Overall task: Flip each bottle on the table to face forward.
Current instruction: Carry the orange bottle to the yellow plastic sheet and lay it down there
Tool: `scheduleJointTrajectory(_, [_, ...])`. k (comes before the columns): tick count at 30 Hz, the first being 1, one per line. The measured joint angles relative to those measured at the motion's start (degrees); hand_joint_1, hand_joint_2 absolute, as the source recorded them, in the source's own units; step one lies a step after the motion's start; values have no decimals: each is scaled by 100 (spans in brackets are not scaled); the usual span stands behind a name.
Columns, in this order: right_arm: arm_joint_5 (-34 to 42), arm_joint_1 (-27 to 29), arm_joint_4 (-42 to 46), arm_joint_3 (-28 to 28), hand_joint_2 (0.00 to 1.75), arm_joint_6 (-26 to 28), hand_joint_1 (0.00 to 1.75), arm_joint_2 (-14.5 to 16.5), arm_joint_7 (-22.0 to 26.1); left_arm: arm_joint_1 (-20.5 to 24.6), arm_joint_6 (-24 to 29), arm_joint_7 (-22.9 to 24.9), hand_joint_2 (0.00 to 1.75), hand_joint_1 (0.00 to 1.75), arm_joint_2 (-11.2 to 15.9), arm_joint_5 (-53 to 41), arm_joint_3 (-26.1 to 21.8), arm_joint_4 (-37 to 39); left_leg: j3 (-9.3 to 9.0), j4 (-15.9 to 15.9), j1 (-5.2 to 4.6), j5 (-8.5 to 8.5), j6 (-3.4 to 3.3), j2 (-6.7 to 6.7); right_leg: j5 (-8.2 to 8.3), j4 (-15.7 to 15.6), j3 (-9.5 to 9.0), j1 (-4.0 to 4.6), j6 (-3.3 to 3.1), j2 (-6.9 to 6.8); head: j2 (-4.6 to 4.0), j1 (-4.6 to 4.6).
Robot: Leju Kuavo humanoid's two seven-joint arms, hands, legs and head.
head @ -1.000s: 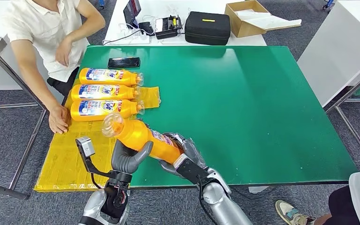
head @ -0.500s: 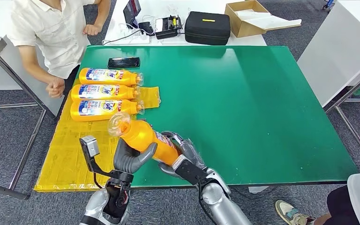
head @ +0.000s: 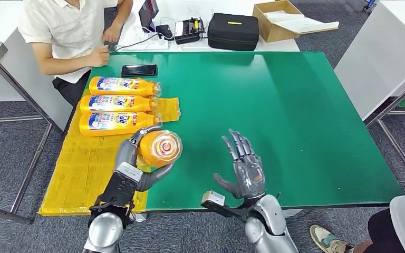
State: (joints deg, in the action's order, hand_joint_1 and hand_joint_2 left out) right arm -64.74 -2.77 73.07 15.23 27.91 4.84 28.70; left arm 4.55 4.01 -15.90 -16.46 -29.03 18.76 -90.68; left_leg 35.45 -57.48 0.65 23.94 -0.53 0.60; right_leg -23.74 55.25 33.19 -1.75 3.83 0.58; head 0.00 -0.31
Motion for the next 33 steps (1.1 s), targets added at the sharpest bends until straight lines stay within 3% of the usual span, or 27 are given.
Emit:
scheduleJointTrajectory(9, [26, 13, 136, -400, 175, 8, 0, -45, 25, 9, -53, 40, 175, 175, 0, -12, -186, -245, -1, -1, 0, -4, -2, 0, 1, 0, -1, 0, 0, 0, 0, 0])
scheduleJointTrajectory(15, [125, 15, 150, -582, 175, 87, 0, -34, 200, 16, -249, 34, 175, 175, -3, 555, -329, -255, 1, 0, 0, -3, -3, 0, 0, 0, 0, 0, 1, 0, 0, 0])
scheduleJointTrajectory(17, [197, 16, 152, -636, 175, 46, 0, -22, 326, 62, 120, 52, 175, 175, 10, -342, -355, -267, 1, 0, 0, -3, -3, 0, 0, 0, 0, 0, 0, -1, 0, 0])
scheduleJointTrajectory(19, [309, 11, 154, -655, 175, -57, 0, -3, 457, 160, 434, 287, 175, 175, 59, -1844, -340, -273, 0, 0, 0, -3, -3, 1, 1, 0, -1, 0, 0, -2, 0, 0])
scheduleJointTrajectory(22, [556, -47, 140, -653, 175, -247, 0, 28, 680, 414, 455, 831, 175, 175, 211, -3851, -267, 0, -1, 0, 0, -5, -3, 1, 2, 0, -1, 0, 1, -2, 0, -1])
scheduleJointTrajectory(24, [713, -145, 98, -651, 175, -349, 0, 51, 821, 639, 459, 1136, 175, 175, 303, -4659, -221, 456, -1, 0, 0, -9, -4, 0, 5, 0, 0, 0, 3, -2, 0, 0])
scheduleJointTrajectory(29, [947, -428, -121, -584, 175, -454, 0, 130, 985, 1460, 554, 1670, 175, 175, 406, -5349, -279, 2054, 2, -1, 0, -22, -8, 3, 11, 2, -3, -1, 10, -7, 0, 1])
scheduleJointTrajectory(33, [1063, -510, -209, -533, 175, -518, 0, 171, 1017, 1869, 602, 1856, 175, 175, 434, -5608, -512, 2879, 4, -1, 0, -21, -8, 5, 11, 3, -3, -1, 10, -7, 0, 0])
